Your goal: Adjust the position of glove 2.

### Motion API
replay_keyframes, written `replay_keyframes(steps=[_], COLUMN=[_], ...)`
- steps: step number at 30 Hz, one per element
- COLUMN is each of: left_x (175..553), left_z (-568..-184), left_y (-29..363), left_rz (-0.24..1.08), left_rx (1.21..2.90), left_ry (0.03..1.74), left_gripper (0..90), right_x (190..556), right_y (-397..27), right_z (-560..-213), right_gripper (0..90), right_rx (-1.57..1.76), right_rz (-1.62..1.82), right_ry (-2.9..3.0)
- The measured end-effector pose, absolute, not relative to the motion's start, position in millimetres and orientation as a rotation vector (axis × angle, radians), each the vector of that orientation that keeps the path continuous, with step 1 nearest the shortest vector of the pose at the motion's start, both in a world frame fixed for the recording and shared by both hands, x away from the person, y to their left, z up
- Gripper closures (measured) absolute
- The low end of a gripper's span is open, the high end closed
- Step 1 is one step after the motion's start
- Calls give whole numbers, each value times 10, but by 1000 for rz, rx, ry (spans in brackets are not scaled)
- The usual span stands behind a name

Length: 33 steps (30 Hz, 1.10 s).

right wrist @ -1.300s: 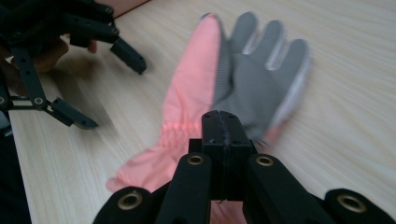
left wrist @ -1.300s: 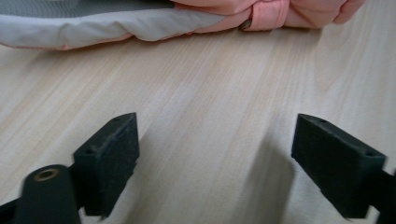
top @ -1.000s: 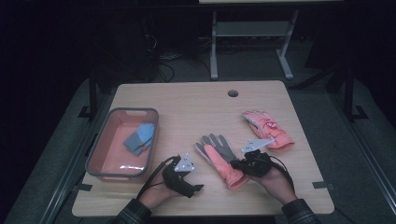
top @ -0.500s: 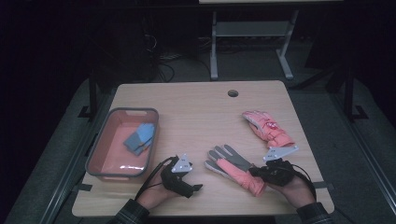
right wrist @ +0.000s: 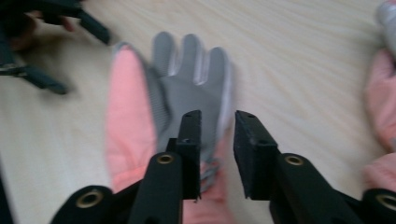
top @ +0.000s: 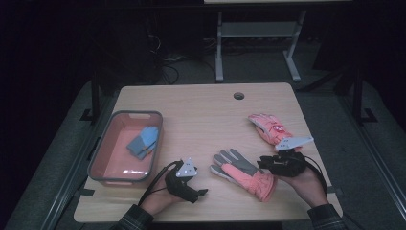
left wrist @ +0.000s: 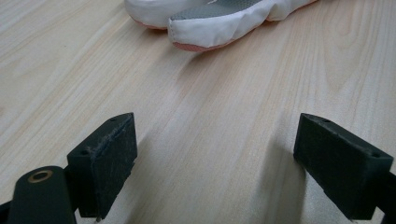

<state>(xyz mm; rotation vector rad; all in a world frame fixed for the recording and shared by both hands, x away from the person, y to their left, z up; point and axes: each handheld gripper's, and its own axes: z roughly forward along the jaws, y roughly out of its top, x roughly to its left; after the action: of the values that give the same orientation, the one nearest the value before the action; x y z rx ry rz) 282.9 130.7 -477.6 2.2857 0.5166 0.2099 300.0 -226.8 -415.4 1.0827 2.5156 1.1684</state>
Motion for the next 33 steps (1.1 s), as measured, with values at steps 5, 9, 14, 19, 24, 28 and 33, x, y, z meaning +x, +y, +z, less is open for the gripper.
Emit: replay_keyframes(steps=[5,9,14,19,24,28,33], left_x=[2833,2832,2832,2832,2832,2832,2832], left_z=[-4775,-4773,-4773,-4773,-4773,-4773,-4773], left_y=[1309,1309,1309,1309,1309,1309,1309], left_rz=[214,207,207,208,208,207,208], left_rx=[2287,2290,2291,2291,2291,2290,2291], left_ry=[511,513,513,513,512,513,513], left_gripper=[126,126,127,127,127,127,127], right_x=[3185,3366,3596,3809,3997,4137,4282], right_y=[-2330,-2419,-2519,-2613,-2689,-2756,-2815], right_z=[-4119,-4073,-4064,-4116,-4150,-4162,-4224], right_gripper=[667,653,651,640,619,592,551], right_rx=[1115,1143,1183,1215,1248,1279,1311], right_rz=[1143,1120,1073,1019,951,902,868], right_ry=[2492,2471,2457,2448,2438,2425,2440])
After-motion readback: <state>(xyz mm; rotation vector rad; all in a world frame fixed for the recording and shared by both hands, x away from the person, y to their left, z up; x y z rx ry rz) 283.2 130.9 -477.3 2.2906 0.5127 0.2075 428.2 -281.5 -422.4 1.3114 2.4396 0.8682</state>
